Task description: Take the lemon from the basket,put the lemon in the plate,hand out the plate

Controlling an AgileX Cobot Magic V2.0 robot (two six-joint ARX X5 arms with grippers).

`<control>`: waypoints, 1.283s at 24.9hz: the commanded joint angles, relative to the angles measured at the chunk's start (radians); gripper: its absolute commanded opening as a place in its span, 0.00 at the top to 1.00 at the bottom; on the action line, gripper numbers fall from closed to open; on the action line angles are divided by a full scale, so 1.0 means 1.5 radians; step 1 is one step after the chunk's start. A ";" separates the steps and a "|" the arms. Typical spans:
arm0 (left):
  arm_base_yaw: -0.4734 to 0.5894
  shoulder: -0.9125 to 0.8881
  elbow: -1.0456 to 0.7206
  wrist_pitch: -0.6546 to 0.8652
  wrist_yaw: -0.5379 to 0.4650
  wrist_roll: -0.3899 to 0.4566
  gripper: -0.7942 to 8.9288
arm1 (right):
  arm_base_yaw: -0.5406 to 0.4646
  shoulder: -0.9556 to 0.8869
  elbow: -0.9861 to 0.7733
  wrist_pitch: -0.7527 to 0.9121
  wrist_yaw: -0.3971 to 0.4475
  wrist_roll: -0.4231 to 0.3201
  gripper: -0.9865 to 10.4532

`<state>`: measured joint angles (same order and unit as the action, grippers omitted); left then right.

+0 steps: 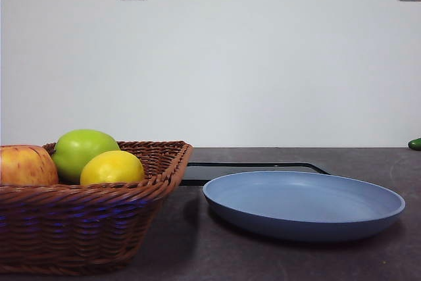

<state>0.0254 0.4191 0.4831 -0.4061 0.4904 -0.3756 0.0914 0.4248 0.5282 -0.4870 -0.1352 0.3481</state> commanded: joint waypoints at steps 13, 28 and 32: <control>-0.061 0.222 0.201 -0.102 0.011 0.089 0.91 | 0.002 0.406 0.120 -0.081 -0.223 -0.119 0.78; -0.066 0.222 0.206 -0.089 0.023 0.090 0.91 | 0.015 0.694 0.120 0.072 -0.203 -0.103 0.73; -0.066 0.222 0.206 -0.089 0.022 0.094 0.91 | 0.015 0.719 0.120 0.081 -0.205 -0.103 0.82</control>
<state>-0.0696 0.7479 0.7746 -0.5522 0.5259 -0.2535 0.1112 1.4868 0.6918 -0.3729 -0.4416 0.1905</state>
